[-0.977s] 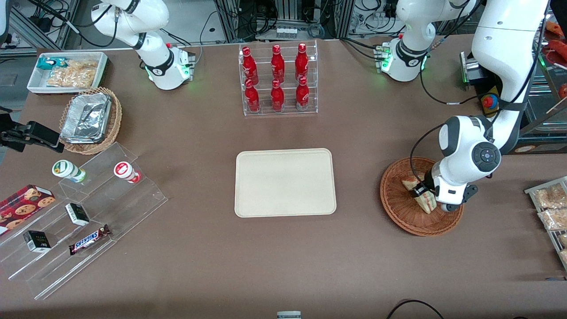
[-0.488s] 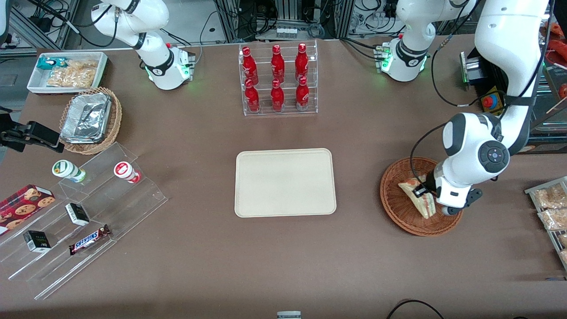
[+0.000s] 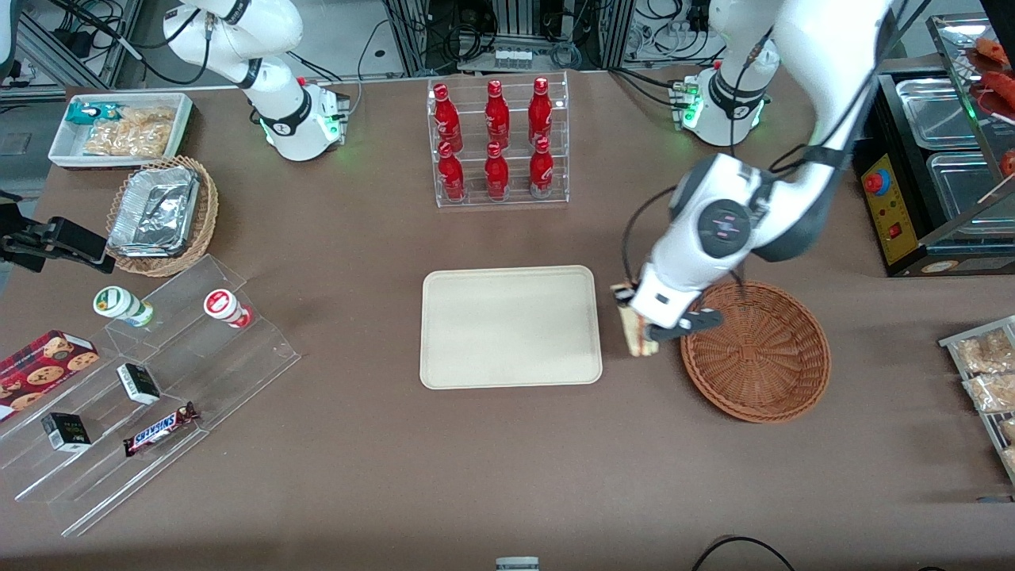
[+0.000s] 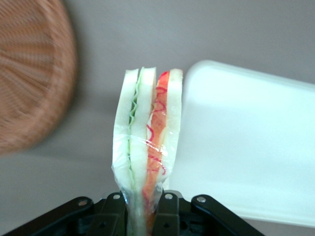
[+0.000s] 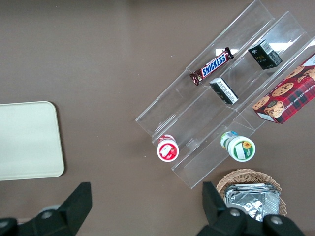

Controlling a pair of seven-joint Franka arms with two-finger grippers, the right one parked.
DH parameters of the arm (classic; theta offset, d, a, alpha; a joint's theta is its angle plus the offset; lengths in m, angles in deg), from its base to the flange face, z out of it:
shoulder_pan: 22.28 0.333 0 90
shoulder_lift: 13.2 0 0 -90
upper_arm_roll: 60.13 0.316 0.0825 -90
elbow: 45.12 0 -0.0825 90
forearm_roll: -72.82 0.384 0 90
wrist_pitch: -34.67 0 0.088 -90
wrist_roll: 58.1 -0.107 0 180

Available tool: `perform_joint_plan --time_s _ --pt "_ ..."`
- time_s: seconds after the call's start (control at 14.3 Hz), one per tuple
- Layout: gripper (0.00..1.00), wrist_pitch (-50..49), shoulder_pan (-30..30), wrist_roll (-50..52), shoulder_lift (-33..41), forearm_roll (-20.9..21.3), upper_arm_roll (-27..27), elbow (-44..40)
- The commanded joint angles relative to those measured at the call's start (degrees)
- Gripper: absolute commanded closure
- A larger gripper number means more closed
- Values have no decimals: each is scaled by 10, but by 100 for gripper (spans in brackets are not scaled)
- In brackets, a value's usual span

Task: Place sandwich from basket to tray
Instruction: 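Lift the sandwich and carry it with the left gripper over the tray, then lower the sandwich onto the tray and open the left gripper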

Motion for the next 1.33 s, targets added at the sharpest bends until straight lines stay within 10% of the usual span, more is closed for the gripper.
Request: perform_joint_plan --time_s 0.0,0.49,0.84,1.05,1.19,1.26 --pt "92 -9 -73 67 -76 31 5 -86" --pt "88 -5 -177 254 -229 165 8 -234" --pt "75 18 -198 264 -250 180 8 -241" --pt "48 19 -200 264 -252 181 8 -246" --pt "0 18 -200 264 -251 196 10 -258" --pt "0 17 -194 266 -246 207 14 -259"
